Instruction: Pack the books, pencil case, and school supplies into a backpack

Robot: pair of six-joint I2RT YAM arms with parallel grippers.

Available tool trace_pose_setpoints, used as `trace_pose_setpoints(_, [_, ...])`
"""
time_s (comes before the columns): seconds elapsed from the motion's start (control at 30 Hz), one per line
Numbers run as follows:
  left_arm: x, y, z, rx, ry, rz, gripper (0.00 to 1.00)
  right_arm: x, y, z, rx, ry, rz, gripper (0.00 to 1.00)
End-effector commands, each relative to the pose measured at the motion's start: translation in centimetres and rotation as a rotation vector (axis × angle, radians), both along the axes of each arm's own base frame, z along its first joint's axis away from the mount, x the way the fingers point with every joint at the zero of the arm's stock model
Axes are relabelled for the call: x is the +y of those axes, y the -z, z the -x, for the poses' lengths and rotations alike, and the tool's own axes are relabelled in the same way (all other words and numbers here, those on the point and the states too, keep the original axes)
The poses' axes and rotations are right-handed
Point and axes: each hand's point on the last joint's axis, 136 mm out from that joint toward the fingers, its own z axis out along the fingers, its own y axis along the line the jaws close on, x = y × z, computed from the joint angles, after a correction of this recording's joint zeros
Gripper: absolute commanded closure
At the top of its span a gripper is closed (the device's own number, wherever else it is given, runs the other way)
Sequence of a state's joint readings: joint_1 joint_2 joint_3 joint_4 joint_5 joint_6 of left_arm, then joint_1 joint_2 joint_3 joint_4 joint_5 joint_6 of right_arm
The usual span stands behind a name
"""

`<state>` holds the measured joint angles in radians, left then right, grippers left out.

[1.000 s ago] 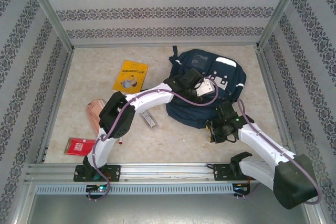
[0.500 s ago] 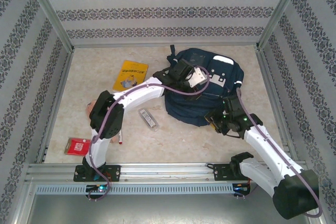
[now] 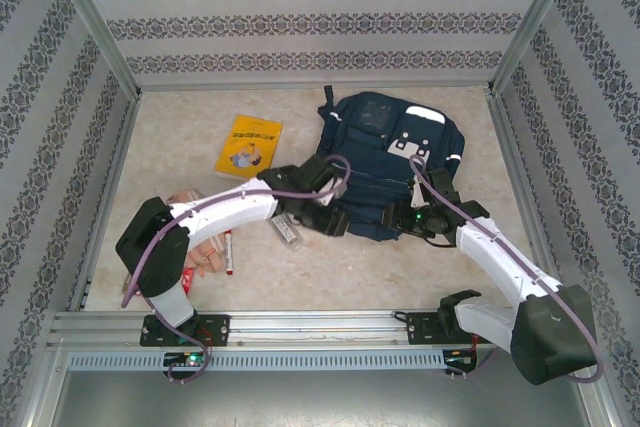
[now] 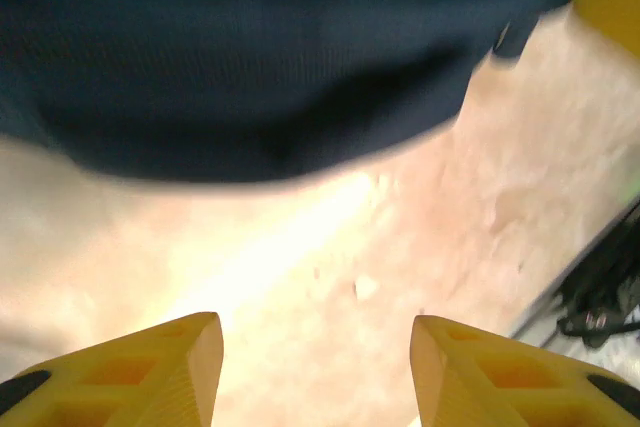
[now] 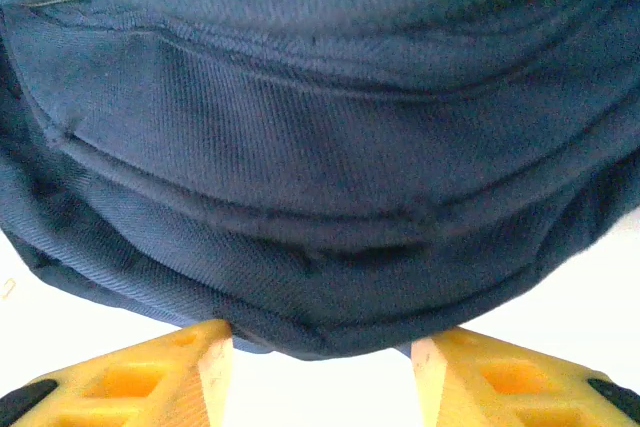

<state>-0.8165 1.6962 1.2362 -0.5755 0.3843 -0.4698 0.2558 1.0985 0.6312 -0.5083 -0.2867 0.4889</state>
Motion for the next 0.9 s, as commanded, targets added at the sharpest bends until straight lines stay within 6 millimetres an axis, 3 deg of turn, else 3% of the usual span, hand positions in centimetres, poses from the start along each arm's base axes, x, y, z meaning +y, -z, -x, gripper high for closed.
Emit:
trace_pose_setpoints(0.0, [-3.6, -2.8, 2.1, -0.057, -0.025, 0.146, 0.46, 0.1, -1.5, -1.4, -0.056, -0.050, -0.026, 0.49])
trace_pose_setpoints(0.1, [-5.0, -3.1, 2.8, -0.101, -0.002, 0.175, 0.45, -0.8, -1.9, -1.4, -0.049, -0.041, -0.004, 0.48])
trace_pose_setpoints(0.17, [-8.8, -3.4, 3.7, -0.246, 0.070, 0.213, 0.44, -4.2, -2.7, -2.2, -0.080, 0.067, 0.067, 0.43])
trace_pose_setpoints(0.23, [-10.3, -3.2, 3.6, -0.324, 0.101, 0.208, 0.42, -6.3, -3.0, -2.8, -0.067, 0.221, 0.059, 0.19])
trace_pose_setpoints(0.27, [-11.2, -2.9, 3.6, -0.358, 0.127, 0.207, 0.42, -7.1, -2.8, -3.0, -0.039, 0.317, 0.020, 0.14])
trace_pose_setpoints(0.43, [-14.3, -2.1, 3.3, -0.438, 0.184, 0.199, 0.41, -5.8, -1.5, -3.6, 0.118, 0.496, -0.192, 0.17])
trace_pose_setpoints(0.6, [-14.6, -2.0, 2.4, -0.507, 0.168, 0.161, 0.40, -3.5, -0.6, -5.1, 0.183, 0.569, -0.341, 0.24])
trace_pose_setpoints(0.67, [-14.5, -1.7, 2.3, -0.505, 0.159, 0.150, 0.40, -3.0, -0.4, -5.4, 0.193, 0.576, -0.341, 0.37])
trace_pose_setpoints(0.8, [-13.8, -0.8, 2.0, -0.479, 0.109, 0.113, 0.40, -1.5, -0.8, -5.8, 0.237, 0.597, -0.440, 0.89])
trace_pose_setpoints(0.87, [-12.9, -0.9, 1.7, -0.469, 0.067, 0.077, 0.37, -0.6, -2.0, -6.0, 0.235, 0.602, -0.496, 0.98])
